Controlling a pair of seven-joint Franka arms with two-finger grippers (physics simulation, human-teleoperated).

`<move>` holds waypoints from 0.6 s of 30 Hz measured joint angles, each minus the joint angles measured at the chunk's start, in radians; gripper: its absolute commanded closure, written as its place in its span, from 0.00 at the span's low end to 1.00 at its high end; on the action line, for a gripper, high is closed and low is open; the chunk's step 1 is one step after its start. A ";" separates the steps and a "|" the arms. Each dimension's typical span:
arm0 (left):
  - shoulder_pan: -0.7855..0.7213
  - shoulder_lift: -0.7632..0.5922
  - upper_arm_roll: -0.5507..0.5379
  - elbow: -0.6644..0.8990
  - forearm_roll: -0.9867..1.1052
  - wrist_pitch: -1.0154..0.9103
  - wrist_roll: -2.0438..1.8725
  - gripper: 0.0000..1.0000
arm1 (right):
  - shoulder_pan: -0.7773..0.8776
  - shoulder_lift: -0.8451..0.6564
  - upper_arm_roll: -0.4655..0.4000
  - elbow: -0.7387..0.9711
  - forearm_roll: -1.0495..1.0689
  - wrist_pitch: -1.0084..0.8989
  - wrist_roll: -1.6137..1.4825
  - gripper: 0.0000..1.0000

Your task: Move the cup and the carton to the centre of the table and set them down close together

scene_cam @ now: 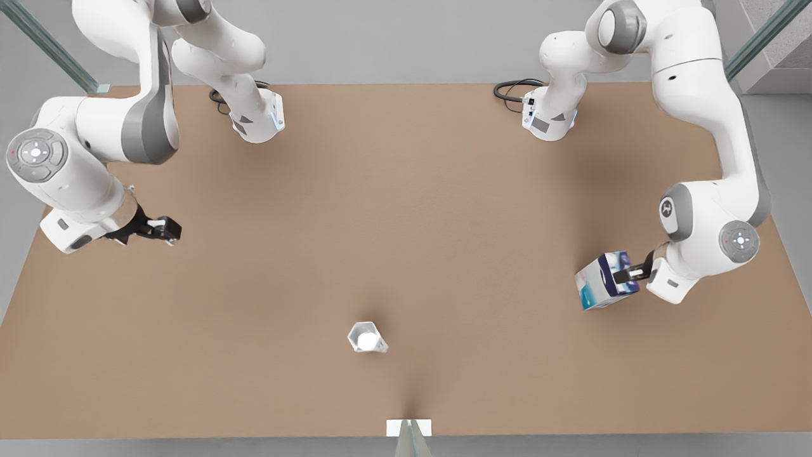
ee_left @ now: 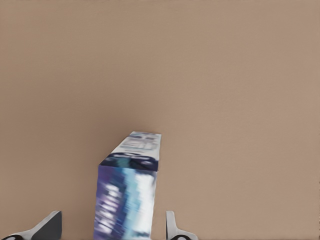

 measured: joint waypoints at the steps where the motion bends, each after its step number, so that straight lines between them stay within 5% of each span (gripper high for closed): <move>1: -0.008 -0.001 0.000 -0.009 -0.005 -0.001 0.000 0.00 | 0.002 0.005 0.000 0.000 -0.001 0.002 0.000 0.00; 18: -0.008 0.023 0.001 -0.150 -0.014 0.081 0.094 0.00 | -0.004 0.017 -0.003 0.011 -0.012 0.002 0.003 0.00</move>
